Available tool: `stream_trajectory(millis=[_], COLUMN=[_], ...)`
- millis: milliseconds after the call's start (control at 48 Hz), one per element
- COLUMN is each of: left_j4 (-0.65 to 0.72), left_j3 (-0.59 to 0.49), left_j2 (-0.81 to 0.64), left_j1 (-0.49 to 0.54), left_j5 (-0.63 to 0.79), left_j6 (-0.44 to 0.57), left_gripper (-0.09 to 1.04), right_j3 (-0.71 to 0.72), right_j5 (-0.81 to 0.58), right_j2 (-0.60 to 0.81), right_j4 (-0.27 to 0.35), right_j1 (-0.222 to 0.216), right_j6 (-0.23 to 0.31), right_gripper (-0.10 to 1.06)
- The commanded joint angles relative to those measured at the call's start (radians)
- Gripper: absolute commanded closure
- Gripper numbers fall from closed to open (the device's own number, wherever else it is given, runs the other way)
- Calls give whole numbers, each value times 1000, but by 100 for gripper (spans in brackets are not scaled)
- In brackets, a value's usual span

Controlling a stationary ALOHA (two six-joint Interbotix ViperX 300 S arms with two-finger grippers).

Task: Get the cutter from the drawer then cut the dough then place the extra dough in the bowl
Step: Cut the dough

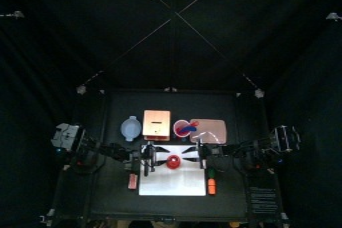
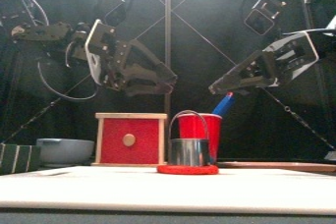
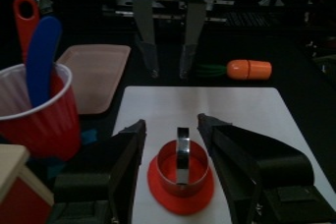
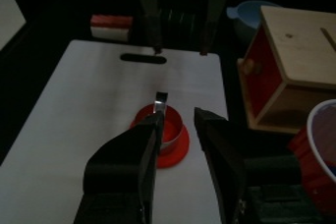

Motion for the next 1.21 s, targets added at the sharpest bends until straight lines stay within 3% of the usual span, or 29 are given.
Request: stream_trajectory(millis=[21,250,500,938,1208], left_j4=[-9,-12,-12,-12,-11], left_j3=[-38,-58,-48,-38,-38], left_j2=[49,141,135,127,124], left_j1=[-9,-14,-11,-8,-8], left_j5=[-20,-20,-20,-20,-15], left_j6=[-15,-29,-23,-21,-21], left_gripper=[10,10,11,11,11], right_j3=[-12,-66,-121,-60,-61], right_j5=[-67,-114,-137,-137,-135], right_j2=[49,187,262,212,198], right_j4=[9,11,21,49,63], right_j1=[-5,3,8,15,46], right_j6=[2,5,6,6,15], right_gripper=[25,25,25,25,25])
